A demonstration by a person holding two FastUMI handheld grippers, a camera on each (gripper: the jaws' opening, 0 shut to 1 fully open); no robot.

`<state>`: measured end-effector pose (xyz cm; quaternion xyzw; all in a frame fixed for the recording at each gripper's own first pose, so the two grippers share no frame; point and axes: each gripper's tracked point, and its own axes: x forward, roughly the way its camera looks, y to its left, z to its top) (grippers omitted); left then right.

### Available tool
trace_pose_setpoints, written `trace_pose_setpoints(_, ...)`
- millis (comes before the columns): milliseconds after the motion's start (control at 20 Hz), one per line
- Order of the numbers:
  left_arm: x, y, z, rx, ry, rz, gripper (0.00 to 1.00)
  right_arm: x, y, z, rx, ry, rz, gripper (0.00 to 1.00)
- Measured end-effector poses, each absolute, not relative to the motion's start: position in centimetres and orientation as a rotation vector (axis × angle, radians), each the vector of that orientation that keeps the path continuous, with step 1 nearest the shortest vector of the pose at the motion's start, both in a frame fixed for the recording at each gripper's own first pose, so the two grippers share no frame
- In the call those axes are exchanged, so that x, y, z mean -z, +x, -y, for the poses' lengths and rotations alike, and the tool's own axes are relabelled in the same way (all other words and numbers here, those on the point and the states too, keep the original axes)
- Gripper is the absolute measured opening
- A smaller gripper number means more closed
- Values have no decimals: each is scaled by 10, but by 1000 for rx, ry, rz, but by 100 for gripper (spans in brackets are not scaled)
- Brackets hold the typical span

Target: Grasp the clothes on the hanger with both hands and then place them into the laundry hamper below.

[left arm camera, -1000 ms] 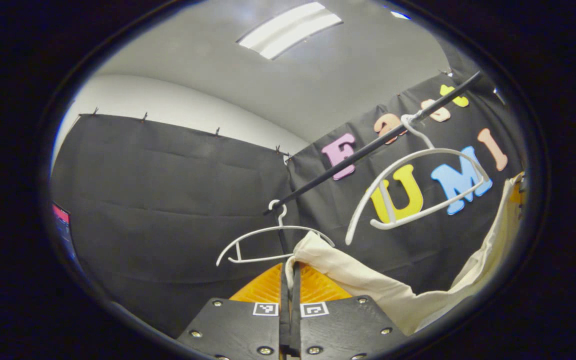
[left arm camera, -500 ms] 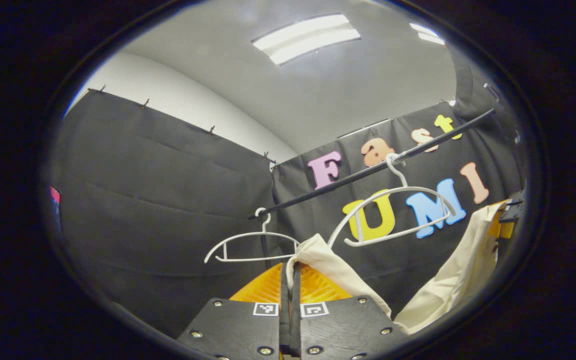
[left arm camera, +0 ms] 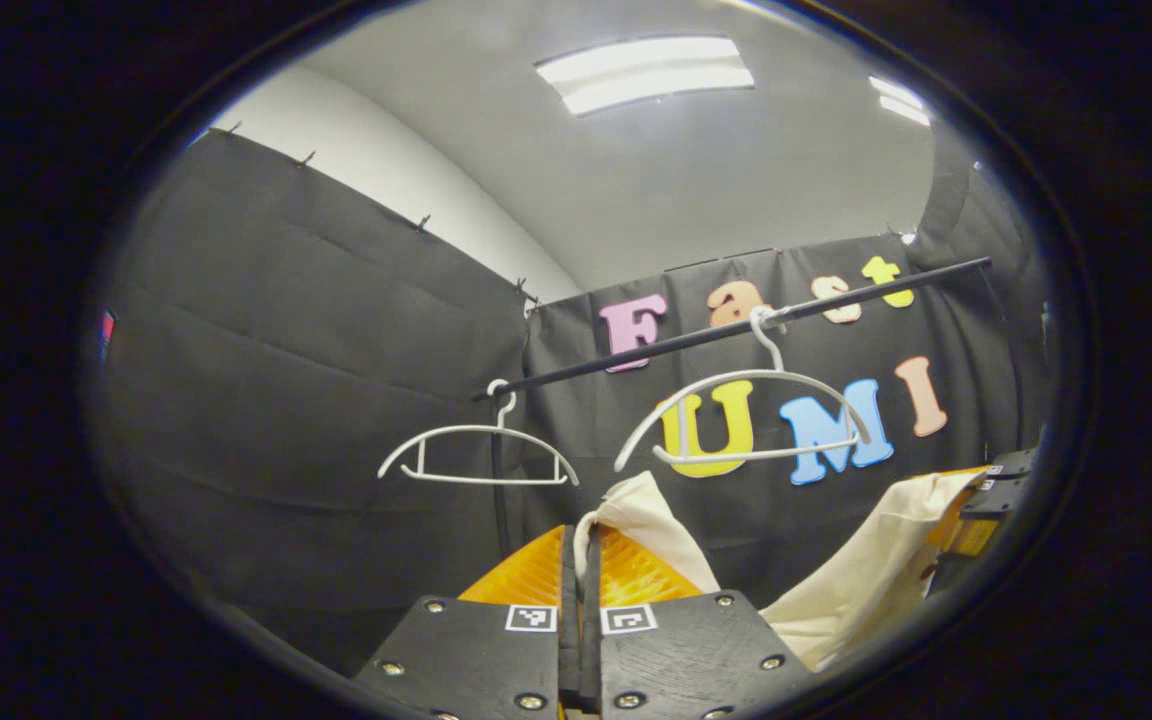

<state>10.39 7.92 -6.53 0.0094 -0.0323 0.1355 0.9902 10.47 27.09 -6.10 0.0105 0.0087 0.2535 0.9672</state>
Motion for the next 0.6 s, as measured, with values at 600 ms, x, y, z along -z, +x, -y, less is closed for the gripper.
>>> trace_pose_setpoints(600, 253, 70, -37, -162, 20, -261, 1, 232, 66, -260, -462, 10, -301, 3)
